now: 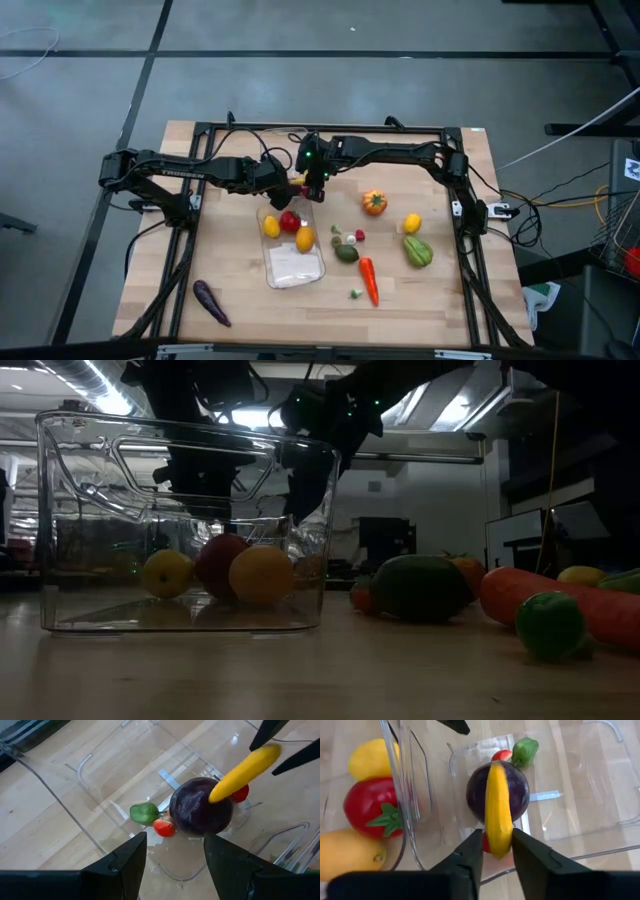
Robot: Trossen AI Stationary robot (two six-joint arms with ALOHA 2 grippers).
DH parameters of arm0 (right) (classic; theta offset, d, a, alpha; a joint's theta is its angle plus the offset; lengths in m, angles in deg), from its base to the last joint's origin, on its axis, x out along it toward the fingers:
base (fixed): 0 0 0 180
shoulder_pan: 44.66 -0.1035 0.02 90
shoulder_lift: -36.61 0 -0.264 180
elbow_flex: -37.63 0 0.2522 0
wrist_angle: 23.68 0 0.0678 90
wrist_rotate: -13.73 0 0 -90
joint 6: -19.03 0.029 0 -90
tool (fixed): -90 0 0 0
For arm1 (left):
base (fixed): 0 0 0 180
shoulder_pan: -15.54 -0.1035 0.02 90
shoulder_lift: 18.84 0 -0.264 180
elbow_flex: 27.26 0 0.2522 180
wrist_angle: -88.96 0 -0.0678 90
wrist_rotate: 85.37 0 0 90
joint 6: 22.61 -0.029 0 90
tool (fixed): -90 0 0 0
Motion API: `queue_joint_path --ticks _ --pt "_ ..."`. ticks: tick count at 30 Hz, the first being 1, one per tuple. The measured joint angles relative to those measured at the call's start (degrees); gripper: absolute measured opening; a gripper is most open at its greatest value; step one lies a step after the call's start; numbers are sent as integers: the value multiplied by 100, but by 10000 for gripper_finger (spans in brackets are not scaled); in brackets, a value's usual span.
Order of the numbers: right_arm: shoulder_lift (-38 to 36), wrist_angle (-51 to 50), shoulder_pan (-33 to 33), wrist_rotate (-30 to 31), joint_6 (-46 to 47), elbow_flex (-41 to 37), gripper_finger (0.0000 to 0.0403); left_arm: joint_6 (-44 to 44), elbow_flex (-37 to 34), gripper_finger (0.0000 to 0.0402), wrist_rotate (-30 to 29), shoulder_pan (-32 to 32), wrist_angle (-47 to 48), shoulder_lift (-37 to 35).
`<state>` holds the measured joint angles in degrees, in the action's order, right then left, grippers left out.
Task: Sort produce into baskets
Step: Put the yellow corn into the top transparent bin, then put the red bell pepper into the top transparent bin
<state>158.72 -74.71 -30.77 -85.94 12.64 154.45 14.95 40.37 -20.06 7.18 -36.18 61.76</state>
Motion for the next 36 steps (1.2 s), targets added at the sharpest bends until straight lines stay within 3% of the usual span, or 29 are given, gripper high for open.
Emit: queue_joint_path --ticks 7,15,20,27,36 --pt "0 -40 0 0 6 0 175 2 0 194 0 1 0 0" --pt "0 -1248 0 143 -12 346 213 0 0 194 0 0 -1 0" --pt "-2 -1341 0 232 -49 468 233 0 0 194 0 0 -2 0" --pt "-4 -1280 0 497 -95 516 235 -2 0 194 0 0 0 0" --pt "-60 -2957 -117 465 -427 1419 234 -7 0 194 0 2 6 0"
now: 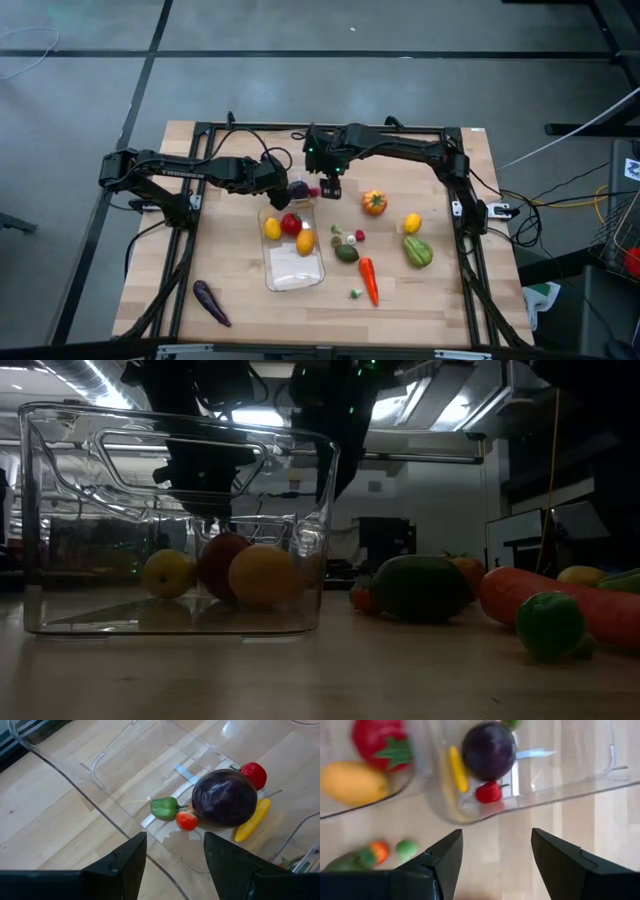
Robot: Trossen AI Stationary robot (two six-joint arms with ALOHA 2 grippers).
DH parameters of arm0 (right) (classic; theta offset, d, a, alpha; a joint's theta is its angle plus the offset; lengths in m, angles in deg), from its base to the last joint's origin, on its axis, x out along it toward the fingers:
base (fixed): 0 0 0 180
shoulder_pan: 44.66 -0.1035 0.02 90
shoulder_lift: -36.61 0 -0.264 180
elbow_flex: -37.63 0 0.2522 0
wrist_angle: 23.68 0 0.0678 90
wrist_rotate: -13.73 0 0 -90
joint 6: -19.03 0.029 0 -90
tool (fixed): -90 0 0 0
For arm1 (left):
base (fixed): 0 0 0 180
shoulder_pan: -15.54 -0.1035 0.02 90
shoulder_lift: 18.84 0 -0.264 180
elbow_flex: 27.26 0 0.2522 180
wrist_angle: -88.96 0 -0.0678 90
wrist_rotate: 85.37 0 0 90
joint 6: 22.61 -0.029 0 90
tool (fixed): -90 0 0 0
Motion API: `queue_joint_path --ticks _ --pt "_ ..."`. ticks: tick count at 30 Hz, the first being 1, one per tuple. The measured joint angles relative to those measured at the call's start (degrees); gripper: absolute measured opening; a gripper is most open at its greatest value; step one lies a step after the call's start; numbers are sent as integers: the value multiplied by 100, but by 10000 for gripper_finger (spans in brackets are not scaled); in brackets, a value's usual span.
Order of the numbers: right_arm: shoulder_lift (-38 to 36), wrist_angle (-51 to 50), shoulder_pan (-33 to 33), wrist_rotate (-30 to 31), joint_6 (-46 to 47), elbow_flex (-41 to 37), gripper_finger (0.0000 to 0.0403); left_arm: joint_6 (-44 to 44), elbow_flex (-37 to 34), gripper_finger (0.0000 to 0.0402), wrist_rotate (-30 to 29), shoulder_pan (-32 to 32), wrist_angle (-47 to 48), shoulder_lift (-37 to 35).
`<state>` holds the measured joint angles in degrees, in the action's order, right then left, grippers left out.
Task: Sort produce into baskets
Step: Put the red bell pepper into the top transparent bin
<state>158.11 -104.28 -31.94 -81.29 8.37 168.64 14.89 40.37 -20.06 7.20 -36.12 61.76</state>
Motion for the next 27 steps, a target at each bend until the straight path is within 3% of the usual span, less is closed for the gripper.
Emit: queue_joint_path --ticks 14,21,27 --pt "-427 -654 -1143 -5 144 -154 234 0 0 194 0 0 -9 0" --pt "-514 -551 -1638 -9 338 -1101 234 0 0 194 0 11 -3 0" --pt "-1182 307 -1780 147 744 -2282 234 11 0 194 0 9 -8 0"
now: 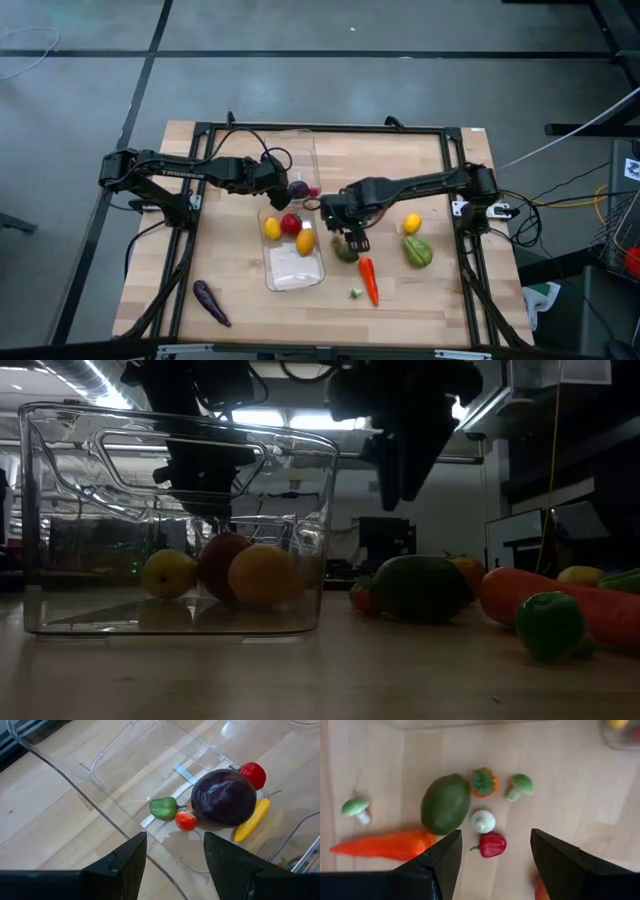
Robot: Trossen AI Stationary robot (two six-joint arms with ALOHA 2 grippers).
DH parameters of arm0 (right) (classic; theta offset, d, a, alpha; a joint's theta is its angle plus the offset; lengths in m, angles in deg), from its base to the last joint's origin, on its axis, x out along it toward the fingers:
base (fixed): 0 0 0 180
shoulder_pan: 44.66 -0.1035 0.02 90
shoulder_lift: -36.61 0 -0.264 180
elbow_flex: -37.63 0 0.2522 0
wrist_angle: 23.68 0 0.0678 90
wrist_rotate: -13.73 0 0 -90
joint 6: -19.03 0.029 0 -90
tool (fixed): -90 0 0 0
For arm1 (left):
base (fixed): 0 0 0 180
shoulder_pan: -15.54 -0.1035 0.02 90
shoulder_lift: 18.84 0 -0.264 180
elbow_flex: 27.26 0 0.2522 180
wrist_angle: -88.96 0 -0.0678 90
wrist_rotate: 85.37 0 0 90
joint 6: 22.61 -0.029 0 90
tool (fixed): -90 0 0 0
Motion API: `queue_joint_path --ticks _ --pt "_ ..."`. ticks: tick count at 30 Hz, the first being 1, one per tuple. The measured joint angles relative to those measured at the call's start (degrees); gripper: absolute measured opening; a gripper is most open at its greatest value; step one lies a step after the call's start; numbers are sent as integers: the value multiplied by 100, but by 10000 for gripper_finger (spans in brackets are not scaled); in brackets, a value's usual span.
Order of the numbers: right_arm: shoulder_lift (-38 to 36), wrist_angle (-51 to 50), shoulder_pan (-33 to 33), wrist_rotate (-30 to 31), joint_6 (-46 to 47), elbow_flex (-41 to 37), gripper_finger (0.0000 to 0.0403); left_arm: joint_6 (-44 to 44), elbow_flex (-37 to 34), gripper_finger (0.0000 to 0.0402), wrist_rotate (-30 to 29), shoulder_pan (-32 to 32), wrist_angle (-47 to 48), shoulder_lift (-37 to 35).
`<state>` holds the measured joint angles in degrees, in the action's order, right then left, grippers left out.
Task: Sort produce into baskets
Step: Put the red bell pepper into the top transparent bin
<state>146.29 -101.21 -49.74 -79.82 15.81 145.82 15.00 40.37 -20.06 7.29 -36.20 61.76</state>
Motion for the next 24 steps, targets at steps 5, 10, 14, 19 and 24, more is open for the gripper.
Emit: queue_joint_path --ticks 5,10,14,19,24 --pt "-674 1148 34 63 325 -1165 234 2 0 194 0 0 -5 0" --pt "-1053 1453 19 59 441 -2106 234 2 0 194 0 0 -20 0" --pt "-1097 1598 17 56 444 -2666 234 4 0 194 0 0 -22 0" --pt "-1048 2155 17 56 414 -3172 234 4 0 194 0 0 -20 0" --pt "-1052 2614 19 32 404 -3343 234 7 0 194 0 2 -22 0"
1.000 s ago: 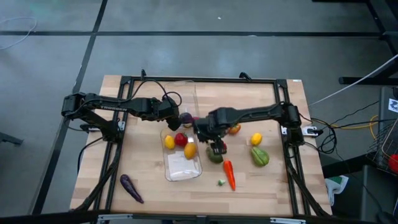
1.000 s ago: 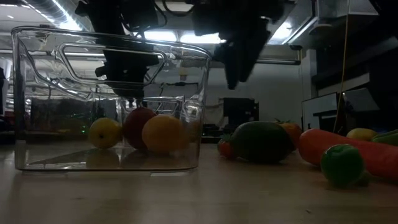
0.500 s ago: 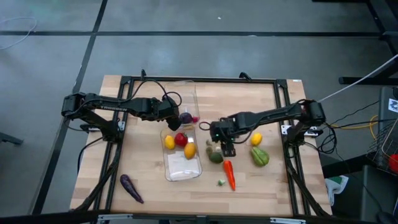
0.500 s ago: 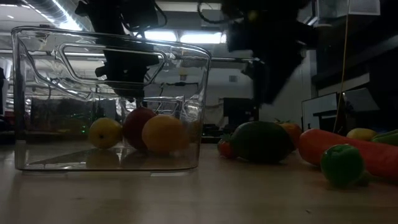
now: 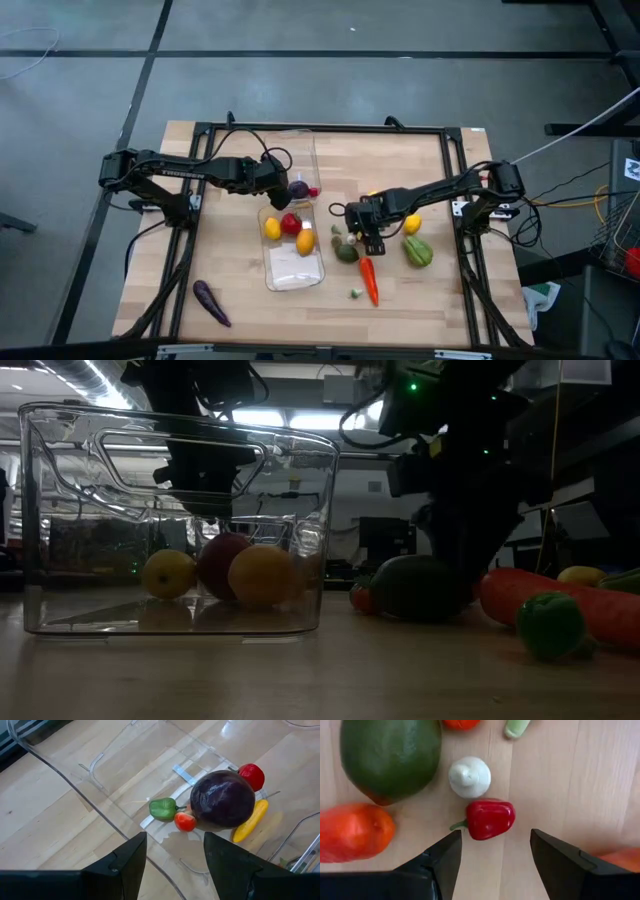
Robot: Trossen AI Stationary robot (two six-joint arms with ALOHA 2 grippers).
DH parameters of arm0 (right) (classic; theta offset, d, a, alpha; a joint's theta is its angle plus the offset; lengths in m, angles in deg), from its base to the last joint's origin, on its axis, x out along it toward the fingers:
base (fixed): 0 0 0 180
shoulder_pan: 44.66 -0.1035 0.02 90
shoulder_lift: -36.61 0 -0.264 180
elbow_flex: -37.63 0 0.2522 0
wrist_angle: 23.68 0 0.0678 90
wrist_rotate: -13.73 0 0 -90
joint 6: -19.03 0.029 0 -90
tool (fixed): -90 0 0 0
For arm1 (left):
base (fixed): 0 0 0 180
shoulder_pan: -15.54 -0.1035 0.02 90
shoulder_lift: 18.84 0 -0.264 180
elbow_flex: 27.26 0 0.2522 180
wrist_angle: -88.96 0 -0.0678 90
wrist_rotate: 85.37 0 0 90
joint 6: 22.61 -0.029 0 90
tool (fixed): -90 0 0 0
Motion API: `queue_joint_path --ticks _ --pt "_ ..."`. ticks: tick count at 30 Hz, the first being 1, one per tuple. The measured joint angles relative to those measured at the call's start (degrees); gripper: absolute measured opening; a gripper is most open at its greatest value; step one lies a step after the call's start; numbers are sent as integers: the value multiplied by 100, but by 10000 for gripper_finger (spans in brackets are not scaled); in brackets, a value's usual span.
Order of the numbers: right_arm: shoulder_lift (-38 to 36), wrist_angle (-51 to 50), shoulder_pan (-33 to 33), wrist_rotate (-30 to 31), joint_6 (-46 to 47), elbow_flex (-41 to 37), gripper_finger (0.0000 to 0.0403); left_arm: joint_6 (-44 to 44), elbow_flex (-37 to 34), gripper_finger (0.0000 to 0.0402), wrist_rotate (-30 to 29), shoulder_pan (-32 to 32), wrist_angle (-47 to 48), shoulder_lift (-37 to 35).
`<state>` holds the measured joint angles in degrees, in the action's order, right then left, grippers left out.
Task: Sort produce into baskets
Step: Put the red bell pepper into the top transparent bin
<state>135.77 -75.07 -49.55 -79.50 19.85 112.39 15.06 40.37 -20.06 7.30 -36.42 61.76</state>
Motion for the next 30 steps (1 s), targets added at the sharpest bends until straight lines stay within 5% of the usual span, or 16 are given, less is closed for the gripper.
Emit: queue_joint_path --ticks 30 --pt "343 468 2 -42 -109 -80 209 -7 -2 194 0 -2 -153 0"
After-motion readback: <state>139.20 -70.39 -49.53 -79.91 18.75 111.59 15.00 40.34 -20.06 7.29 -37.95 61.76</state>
